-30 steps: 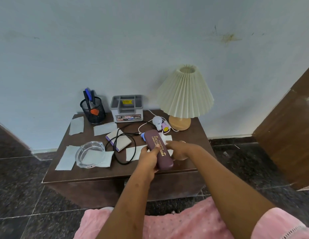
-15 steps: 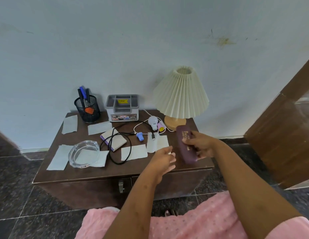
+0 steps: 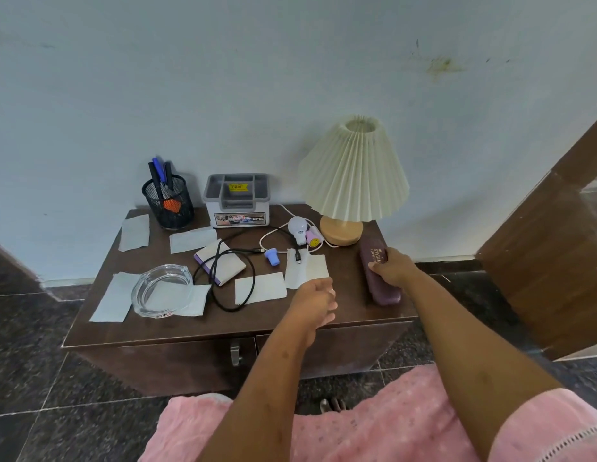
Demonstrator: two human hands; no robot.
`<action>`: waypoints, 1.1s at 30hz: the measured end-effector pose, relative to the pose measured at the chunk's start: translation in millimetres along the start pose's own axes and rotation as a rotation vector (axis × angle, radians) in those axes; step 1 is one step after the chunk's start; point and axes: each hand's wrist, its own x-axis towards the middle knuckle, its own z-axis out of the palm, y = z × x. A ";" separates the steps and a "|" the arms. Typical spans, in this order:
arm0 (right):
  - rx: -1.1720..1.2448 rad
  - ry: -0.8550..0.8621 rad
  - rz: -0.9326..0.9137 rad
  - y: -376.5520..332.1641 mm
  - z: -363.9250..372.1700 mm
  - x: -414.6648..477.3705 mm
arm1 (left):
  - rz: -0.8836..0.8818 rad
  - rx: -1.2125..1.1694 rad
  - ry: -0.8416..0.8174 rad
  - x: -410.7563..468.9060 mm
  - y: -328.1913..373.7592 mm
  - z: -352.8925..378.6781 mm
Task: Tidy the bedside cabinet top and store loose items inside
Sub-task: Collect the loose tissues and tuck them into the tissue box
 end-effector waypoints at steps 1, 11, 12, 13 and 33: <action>-0.141 0.054 -0.013 -3.0 1.2 -2.0 | -0.004 -0.008 0.007 -1.0 0.6 -0.5; -0.331 0.050 -0.303 -70.5 59.4 -20.9 | -0.017 -0.084 0.112 -4.9 5.4 -23.3; -0.344 0.027 -0.270 -73.3 67.2 -19.9 | -0.019 -0.086 0.118 -5.4 5.2 -27.1; -0.347 0.007 -0.234 -75.3 73.0 -19.3 | -0.018 -0.086 0.121 -6.0 4.9 -30.9; 0.707 -0.253 -0.338 -84.0 33.2 -40.6 | 0.047 -0.186 0.151 -20.0 17.7 -48.8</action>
